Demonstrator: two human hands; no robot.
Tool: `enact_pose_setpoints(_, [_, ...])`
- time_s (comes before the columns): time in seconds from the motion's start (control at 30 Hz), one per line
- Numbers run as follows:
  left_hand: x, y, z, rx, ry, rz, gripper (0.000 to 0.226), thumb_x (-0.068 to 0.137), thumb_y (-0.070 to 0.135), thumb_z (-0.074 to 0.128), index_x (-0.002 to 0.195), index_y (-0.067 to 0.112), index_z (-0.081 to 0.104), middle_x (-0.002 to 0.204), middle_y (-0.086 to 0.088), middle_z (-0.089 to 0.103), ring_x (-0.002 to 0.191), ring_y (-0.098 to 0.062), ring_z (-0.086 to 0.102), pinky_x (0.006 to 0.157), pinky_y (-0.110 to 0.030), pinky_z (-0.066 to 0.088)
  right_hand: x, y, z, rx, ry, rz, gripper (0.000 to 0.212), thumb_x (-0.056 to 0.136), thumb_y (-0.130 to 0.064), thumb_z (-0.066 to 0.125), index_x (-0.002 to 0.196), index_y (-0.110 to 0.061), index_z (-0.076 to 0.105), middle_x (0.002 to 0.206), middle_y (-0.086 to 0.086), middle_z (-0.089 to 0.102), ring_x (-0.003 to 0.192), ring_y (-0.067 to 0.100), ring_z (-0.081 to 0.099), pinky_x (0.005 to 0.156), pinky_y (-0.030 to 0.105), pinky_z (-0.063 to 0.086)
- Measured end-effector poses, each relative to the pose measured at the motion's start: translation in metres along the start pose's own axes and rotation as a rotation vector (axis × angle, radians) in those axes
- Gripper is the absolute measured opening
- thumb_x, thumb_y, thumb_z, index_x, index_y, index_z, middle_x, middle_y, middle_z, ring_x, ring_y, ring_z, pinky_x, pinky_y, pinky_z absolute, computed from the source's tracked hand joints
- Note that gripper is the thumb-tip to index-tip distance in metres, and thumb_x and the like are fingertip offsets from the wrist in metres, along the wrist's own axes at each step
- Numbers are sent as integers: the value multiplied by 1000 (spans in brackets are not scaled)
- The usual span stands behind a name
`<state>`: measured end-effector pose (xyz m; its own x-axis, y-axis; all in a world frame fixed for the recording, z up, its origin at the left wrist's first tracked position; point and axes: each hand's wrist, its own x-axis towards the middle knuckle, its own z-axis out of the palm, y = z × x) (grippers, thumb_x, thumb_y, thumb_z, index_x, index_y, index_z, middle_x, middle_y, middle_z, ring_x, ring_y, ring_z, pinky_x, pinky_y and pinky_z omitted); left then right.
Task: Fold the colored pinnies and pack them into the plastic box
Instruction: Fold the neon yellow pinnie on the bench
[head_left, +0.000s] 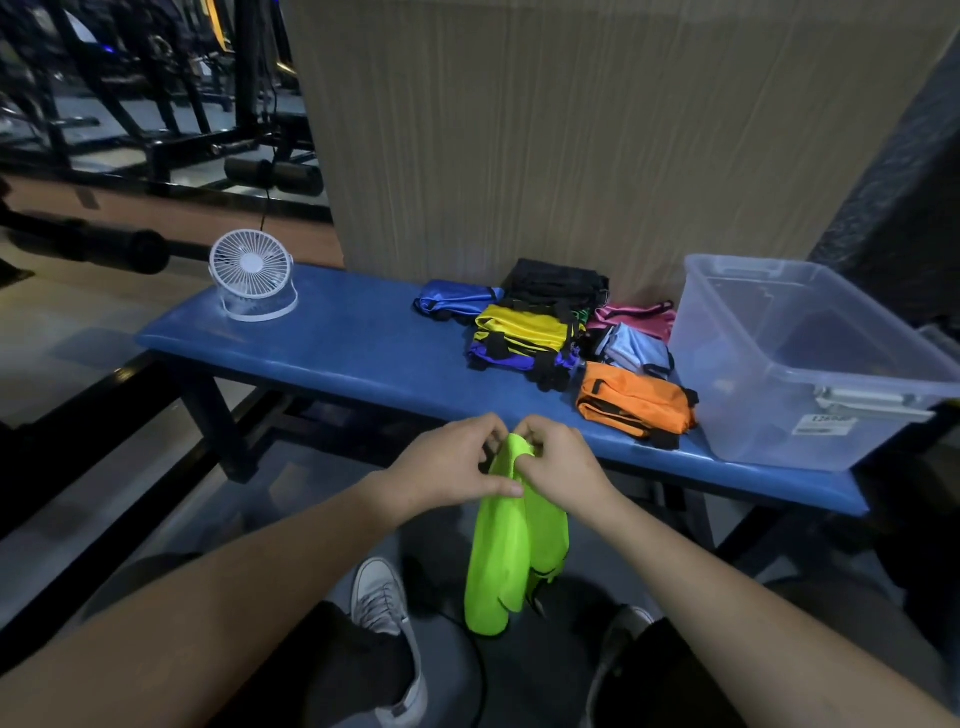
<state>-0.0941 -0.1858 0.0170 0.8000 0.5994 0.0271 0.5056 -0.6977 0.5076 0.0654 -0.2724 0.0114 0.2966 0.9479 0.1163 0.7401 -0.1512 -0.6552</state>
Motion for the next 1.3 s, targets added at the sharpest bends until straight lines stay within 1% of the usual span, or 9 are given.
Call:
enact_pose_setpoints(0.17, [4,1,-2,129,118,39,19,83,19,59,99,28,53,95,8,64,95,-21,61,80,-40,51,-2,1,4,-56,-9,-42,11,78,-18,65,88,-21,61,79,-1,65,82,24,59,71,39,47])
enact_pose_setpoints(0.27, [4,-7,-15,167,151,26,14,82,20,58,92,30,57,98,8,60,98,-19,60,81,-38,50,-4,6,4,-174,-76,-23,18,81,-25,66,98,-25,61,89,-2,65,92,25,58,76,37,47])
enact_pose_setpoints(0.4, [0,-25,-35,301,183,-40,10,85,23,55,93,29,57,101,7,55,97,-20,60,76,-36,46,-8,20,5,-334,-241,28,15,81,-29,63,91,-28,51,97,5,65,102,31,60,74,35,45])
enact_pose_setpoints(0.53, [-11,-60,-50,423,204,-163,13,88,21,54,98,28,59,106,4,57,100,-24,62,78,-35,46,-13,38,-5,-450,-326,121,14,83,-26,60,97,-25,57,114,11,65,114,32,58,87,37,48])
enact_pose_setpoints(0.67, [-28,-101,-44,490,154,-286,12,88,22,53,97,26,59,108,2,58,108,-24,62,80,-33,46,-14,45,-18,-306,-257,149,9,80,-17,56,82,-25,59,94,4,67,100,30,62,79,36,51])
enact_pose_setpoints(0.77, [-32,-108,-25,454,66,-301,16,88,16,51,99,26,57,110,0,55,110,-24,60,83,-34,46,-9,36,-19,-141,-138,117,8,81,-10,55,77,-15,60,77,7,64,78,26,60,72,39,52])
enact_pose_setpoints(0.87, [-27,-93,-8,287,10,-232,22,84,19,55,103,30,53,112,5,52,111,-20,58,87,-34,47,-3,22,-16,-44,-93,71,22,83,-6,52,67,-22,53,70,9,60,73,28,58,68,36,46])
enact_pose_setpoints(1.07, [-8,-29,23,-61,-39,-24,66,67,67,65,122,33,50,121,13,56,110,-8,59,95,-38,50,-2,0,-3,11,-123,-31,23,86,-6,52,77,-27,58,80,6,68,80,25,64,76,39,50])
enact_pose_setpoints(1.3, [7,1,27,-141,54,-75,48,67,54,72,101,26,53,94,4,67,94,-22,65,79,-43,52,-3,-6,-7,182,-77,12,15,86,-5,56,96,-15,60,79,-2,65,70,11,58,69,30,44])
